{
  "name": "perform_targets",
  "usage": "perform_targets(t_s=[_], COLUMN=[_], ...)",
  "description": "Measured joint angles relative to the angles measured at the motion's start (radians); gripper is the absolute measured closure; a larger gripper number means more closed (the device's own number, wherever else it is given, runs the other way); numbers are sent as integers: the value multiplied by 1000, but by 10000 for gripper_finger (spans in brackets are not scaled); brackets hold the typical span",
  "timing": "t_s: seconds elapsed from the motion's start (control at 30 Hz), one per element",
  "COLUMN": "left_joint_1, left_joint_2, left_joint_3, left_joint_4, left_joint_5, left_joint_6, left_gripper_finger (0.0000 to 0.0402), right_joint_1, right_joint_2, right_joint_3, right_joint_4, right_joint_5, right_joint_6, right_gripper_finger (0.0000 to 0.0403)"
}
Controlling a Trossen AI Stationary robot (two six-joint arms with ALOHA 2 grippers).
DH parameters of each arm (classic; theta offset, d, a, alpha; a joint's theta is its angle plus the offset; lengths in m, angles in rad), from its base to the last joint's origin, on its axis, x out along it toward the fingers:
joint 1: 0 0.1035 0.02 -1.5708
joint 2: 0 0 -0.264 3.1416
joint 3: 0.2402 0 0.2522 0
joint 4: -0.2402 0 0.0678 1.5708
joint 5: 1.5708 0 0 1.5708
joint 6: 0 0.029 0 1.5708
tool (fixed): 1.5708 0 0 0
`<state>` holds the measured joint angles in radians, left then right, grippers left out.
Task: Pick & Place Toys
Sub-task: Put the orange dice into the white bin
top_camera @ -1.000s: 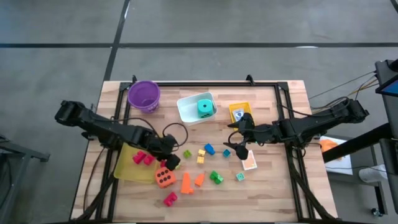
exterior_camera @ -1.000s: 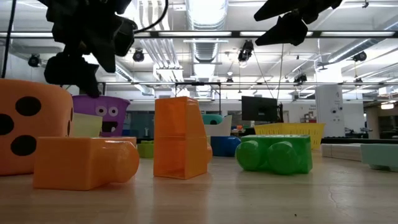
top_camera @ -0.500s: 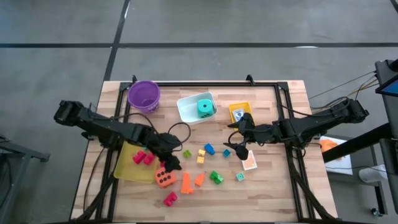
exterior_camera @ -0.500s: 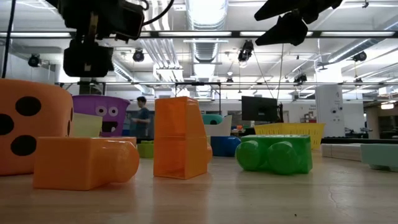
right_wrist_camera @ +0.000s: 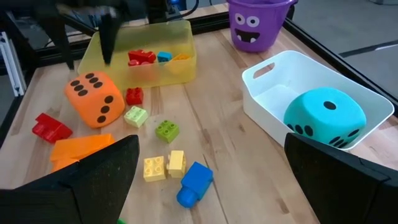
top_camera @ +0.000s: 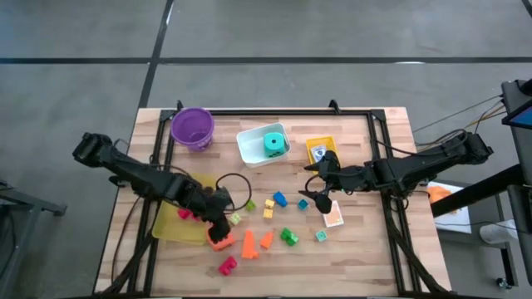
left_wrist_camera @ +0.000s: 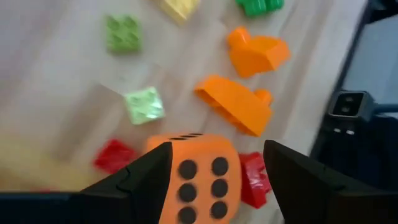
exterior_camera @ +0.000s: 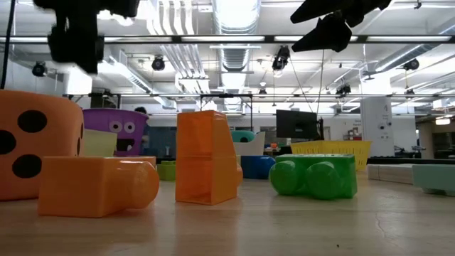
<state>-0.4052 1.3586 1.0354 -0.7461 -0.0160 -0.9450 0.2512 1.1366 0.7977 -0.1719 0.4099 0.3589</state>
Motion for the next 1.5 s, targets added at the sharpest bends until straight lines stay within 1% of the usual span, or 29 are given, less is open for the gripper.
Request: perform_targets(t_s=[0.1, 0.17, 0.23, 0.4, 0.57, 0.7, 0.87, 1.03, 1.3, 1.5], left_joint_1=[-56, -100, -132, -152, -165, -176, -191, -217, -258, -265], left_joint_2=[19, 44, 80, 211, 353, 428, 445, 447, 522, 570], left_joint_3=[152, 225, 269, 304, 344, 389, 447, 483, 485, 485], left_joint_4=[-192, -272, -309, -392, -489, -544, -538, -518, -492, -493], left_joint_5=[-125, -203, -239, -225, -200, -202, -202, -206, -210, -205], left_joint_6=[20, 9, 6, 0, 27, 34, 42, 5, -47, -50], left_gripper_finger=[149, 149, 149, 149, 149, 149, 149, 149, 149, 149], right_joint_1=[0, 0, 0, 0, 0, 0, 0, 0, 2, 14], right_joint_2=[0, 0, 0, 0, 0, 0, 0, 0, 0, 0], right_joint_3=[0, 0, 0, 0, 0, 0, 0, 0, 0, 0], right_joint_4=[0, -1, -2, -3, -3, -2, -1, -2, -1, -3], right_joint_5=[0, 0, 0, 0, 0, 0, 0, -1, -25, -26], right_joint_6=[0, 0, 0, 0, -1, -6, -10, -11, -8, 0], right_gripper_finger=[4, 4, 4, 4, 4, 4, 4, 4, 4, 4])
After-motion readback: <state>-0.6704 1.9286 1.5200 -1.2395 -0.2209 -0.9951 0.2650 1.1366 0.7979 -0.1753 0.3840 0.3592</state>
